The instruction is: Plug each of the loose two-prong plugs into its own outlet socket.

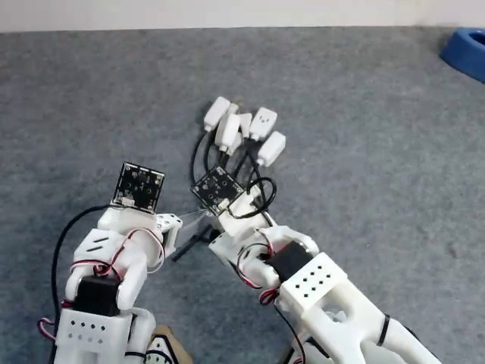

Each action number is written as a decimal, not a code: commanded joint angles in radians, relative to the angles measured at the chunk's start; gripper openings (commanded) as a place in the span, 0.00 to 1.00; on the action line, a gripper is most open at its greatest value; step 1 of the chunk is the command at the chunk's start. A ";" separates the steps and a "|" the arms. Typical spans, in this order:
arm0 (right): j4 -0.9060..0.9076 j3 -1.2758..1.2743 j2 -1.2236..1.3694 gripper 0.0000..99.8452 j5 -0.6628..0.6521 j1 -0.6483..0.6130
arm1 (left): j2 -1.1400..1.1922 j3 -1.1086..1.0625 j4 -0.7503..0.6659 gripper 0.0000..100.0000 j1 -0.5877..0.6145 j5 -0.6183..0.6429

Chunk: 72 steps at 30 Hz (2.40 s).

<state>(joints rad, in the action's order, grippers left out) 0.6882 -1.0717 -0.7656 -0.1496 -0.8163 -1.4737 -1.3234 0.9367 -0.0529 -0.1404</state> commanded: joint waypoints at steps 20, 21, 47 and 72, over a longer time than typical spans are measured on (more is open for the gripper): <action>0.067 0.013 -0.038 0.01 0.009 -0.087 | 0.007 -0.013 -0.110 0.37 -0.012 0.009; 0.067 0.015 -0.038 0.01 0.009 -0.087 | 0.008 -0.004 -0.107 0.37 -0.012 0.011; 0.208 0.156 -0.180 0.01 0.025 0.010 | 0.010 -0.062 -0.107 0.37 -0.019 0.008; 0.412 0.395 -0.177 0.01 0.008 0.012 | 0.010 -0.085 -0.107 0.37 -0.067 0.006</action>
<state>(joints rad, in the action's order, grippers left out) 1.0994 -0.7741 -0.9053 -0.1312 -0.8301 -1.4722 -1.4062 0.8293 -0.0867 -0.1343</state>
